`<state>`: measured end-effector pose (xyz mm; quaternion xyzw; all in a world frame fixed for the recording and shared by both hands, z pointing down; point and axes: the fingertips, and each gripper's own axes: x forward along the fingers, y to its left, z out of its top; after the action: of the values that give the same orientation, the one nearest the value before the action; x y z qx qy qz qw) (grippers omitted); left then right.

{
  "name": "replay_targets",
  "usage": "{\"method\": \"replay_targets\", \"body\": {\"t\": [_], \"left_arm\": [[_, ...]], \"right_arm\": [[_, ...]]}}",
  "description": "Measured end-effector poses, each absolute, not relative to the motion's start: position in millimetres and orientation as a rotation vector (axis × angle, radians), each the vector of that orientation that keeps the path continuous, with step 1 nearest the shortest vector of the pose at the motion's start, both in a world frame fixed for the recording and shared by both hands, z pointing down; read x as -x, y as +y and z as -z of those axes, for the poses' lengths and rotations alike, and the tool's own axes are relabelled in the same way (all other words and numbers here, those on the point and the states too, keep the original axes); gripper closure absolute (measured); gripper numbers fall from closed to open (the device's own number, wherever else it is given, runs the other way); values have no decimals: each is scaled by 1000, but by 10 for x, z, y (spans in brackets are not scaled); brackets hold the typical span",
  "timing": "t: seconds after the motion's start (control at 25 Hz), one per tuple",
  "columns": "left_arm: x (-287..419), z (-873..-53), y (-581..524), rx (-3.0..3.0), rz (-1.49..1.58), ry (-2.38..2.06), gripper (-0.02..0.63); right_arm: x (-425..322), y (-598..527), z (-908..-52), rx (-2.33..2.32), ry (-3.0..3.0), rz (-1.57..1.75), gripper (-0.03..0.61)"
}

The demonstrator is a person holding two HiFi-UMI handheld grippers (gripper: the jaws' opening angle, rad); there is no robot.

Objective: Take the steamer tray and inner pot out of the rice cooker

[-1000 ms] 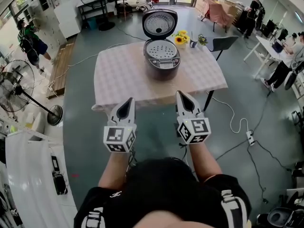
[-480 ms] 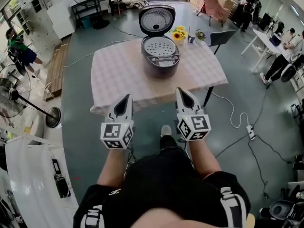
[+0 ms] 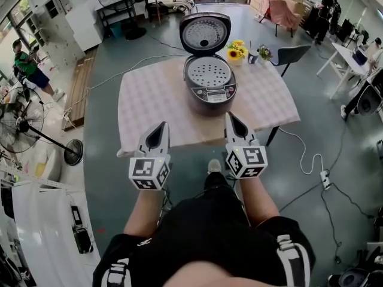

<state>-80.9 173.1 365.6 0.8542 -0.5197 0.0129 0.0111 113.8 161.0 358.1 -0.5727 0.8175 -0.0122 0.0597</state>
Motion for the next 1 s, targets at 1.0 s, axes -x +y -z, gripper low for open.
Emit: {"method": "replay_targets", "body": {"t": [1.0], "left_arm": [[-201,-3271,-1385,-2632,-109,-1718,612]], "right_arm": [[-2102,-1599,-3198,1658,2546,30,580]]}}
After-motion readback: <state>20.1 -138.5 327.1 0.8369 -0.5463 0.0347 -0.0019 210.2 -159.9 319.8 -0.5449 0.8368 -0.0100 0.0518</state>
